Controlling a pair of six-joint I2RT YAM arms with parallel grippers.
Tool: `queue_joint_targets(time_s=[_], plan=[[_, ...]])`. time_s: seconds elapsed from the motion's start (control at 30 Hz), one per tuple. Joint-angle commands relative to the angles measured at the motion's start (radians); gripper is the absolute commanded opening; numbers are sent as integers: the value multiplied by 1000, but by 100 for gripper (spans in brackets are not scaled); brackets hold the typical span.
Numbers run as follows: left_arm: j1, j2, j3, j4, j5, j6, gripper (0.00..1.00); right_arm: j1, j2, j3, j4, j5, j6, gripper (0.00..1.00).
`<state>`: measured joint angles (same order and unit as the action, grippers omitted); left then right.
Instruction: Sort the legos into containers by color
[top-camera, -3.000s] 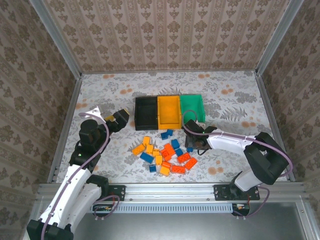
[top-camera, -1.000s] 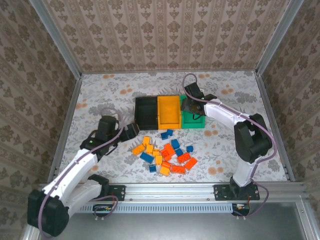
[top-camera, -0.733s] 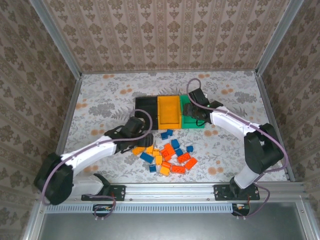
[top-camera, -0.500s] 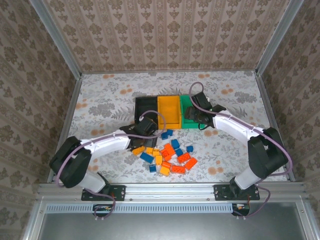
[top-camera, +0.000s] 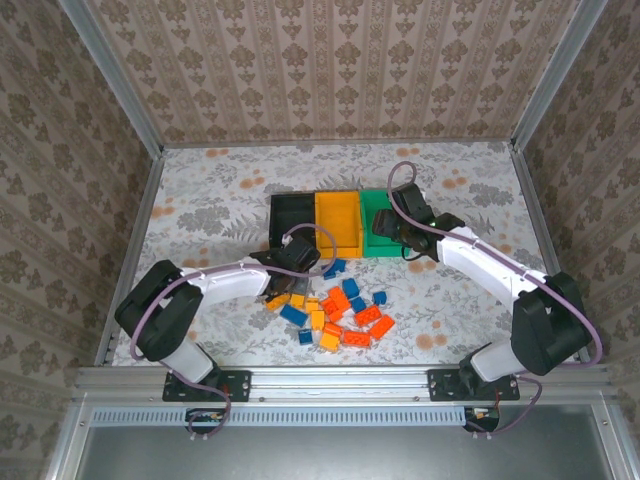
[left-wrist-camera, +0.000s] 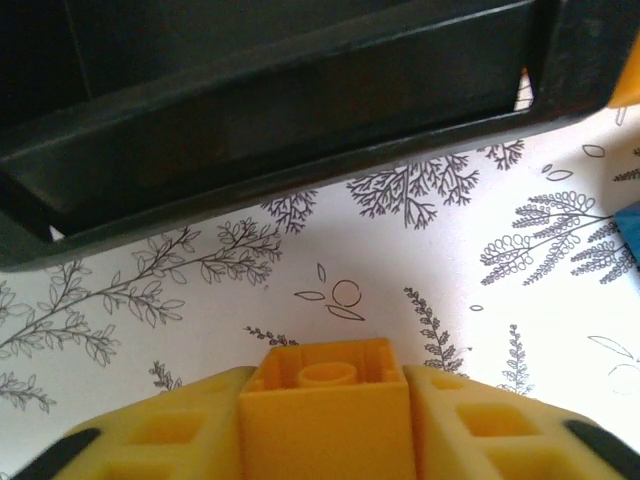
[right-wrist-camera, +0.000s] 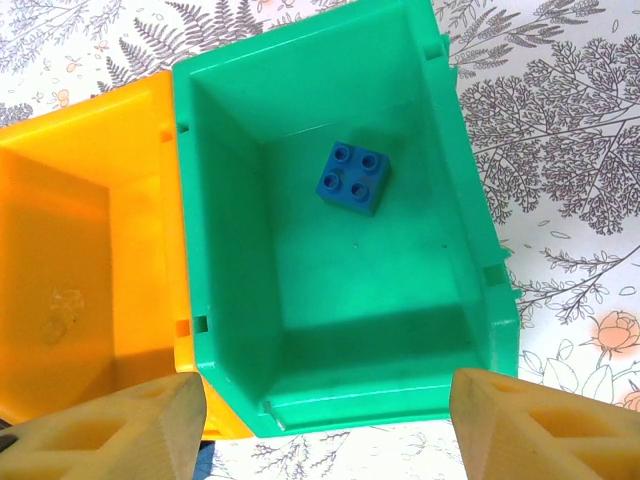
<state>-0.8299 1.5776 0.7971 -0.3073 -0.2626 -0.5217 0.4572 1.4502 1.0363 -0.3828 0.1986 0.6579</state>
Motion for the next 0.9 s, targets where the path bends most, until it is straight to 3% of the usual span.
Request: queue_joint_targets(time_s=[0.0,0.13,0.3,0.4,0.63,0.87], plan=[[-2,-16,-13,2,5,2,32,1,-33,-15,-7,22,3,67],[-7,-102,-13,-35,2,-5,26,2,-46,-27,-9,29,9,67],[-10,-308,29,-91,-3,3,27,2,-74,-61,-4,17,21,67],[42,-342,98,-112,21,31,29,2,-90,-86,4,3,26,67],[242,-119,259,-33,174,67,27,3,-88,-127,0,-2,32,67],[294,88,408,-25,186,84,28,5,-119,-175,-14,-27,28,67]])
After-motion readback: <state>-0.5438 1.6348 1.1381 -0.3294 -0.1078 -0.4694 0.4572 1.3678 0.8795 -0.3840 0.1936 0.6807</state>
